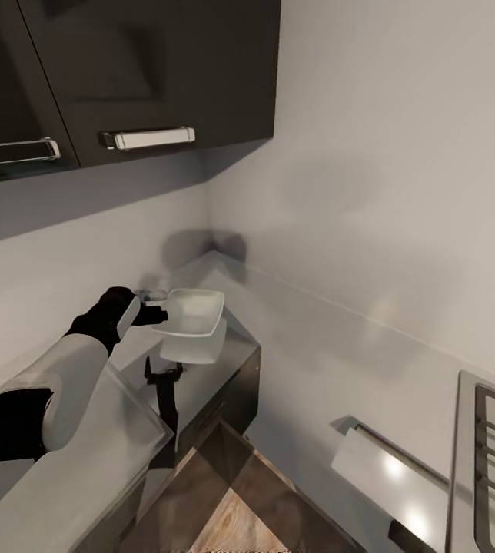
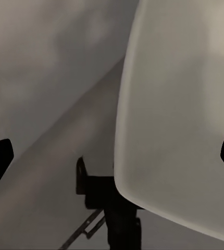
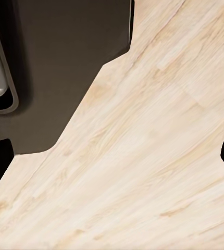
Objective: In the kitchen, take the Vidalia onion out of the sink, dice it on the chopping board with the paring knife, put the diced onion into the bowl on the countertop, then place both the paring knife and the chopping board into the sink.
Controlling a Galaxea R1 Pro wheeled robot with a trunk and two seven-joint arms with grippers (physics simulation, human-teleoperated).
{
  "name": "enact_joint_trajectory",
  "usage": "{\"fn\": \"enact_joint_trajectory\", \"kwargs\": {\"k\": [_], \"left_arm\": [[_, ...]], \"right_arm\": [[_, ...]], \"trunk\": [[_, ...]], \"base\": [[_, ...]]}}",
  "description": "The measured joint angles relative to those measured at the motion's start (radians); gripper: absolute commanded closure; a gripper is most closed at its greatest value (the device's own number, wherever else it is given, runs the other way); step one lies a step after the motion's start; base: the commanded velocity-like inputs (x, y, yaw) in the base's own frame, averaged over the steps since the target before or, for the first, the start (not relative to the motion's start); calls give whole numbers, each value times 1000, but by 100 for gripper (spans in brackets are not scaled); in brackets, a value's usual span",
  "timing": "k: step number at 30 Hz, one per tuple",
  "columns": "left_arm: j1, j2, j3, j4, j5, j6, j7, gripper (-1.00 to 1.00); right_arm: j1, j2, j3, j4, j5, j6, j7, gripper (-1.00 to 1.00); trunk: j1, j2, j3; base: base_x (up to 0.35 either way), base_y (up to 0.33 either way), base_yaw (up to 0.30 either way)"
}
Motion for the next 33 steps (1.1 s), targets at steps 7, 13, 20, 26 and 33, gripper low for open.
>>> {"fn": "enact_joint_trajectory", "kwargs": {"k": [7, 13, 20, 26, 33], "left_arm": [[0, 1, 0, 1, 0, 1, 0, -100], [0, 1, 1, 0, 0, 1, -1, -100], [0, 1, 2, -7, 0, 3, 0, -100], [0, -1, 4, -30, 0, 5, 1, -100], [0, -4, 4, -57, 0, 9, 1, -100]], "right_arm": [[0, 0, 0, 0, 0, 0, 0, -100], [0, 0, 0, 0, 0, 0, 0, -100], [0, 0, 0, 0, 0, 0, 0, -100], [0, 0, 0, 0, 0, 0, 0, -100], [0, 0, 0, 0, 0, 0, 0, -100]], "trunk": [[0, 0, -11], [0, 0, -21], [0, 0, -33], [0, 0, -42], [0, 0, -54]], "base": [[0, 0, 0], [0, 0, 0], [0, 0, 0], [0, 0, 0], [0, 0, 0]]}}
